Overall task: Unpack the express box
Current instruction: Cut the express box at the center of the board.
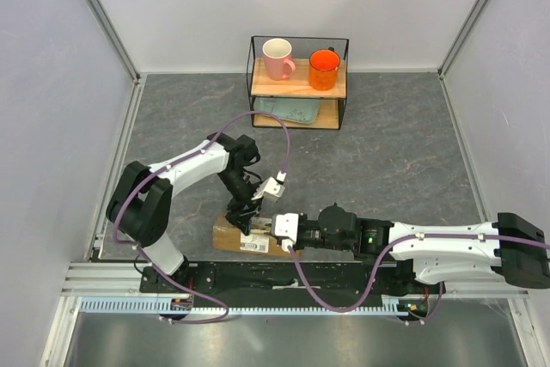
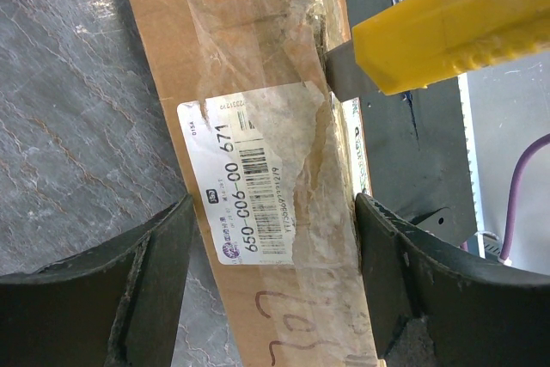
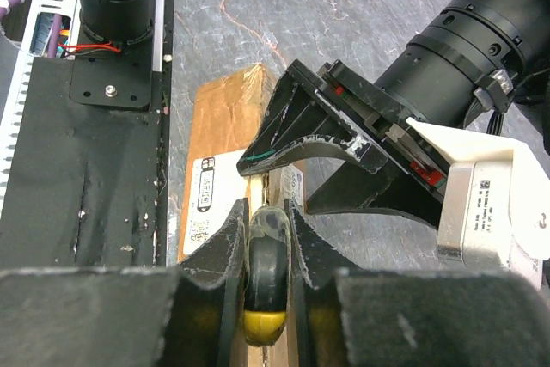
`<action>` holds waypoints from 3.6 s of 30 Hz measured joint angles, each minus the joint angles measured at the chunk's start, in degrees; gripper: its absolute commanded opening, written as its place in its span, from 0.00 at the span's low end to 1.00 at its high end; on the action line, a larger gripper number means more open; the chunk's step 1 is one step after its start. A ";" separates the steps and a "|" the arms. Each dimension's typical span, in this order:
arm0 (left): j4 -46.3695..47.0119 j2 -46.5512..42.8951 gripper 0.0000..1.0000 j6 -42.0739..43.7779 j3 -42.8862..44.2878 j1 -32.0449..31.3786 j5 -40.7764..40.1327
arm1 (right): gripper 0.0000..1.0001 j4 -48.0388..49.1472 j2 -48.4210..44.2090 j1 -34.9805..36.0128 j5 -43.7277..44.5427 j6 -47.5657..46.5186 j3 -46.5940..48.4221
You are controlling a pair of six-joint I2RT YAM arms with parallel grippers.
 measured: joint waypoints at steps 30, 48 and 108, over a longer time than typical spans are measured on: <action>1.75 -0.15 0.69 -0.09 -1.40 -0.72 3.69 | 0.00 -20.59 -5.86 7.17 12.22 0.96 4.44; 2.47 -0.09 0.61 -1.51 -1.99 -0.72 5.05 | 0.00 -24.33 -7.04 8.09 14.60 7.58 5.68; 5.64 0.15 0.50 -6.84 -3.76 -0.50 6.36 | 0.00 -39.06 0.66 12.81 28.48 23.91 14.45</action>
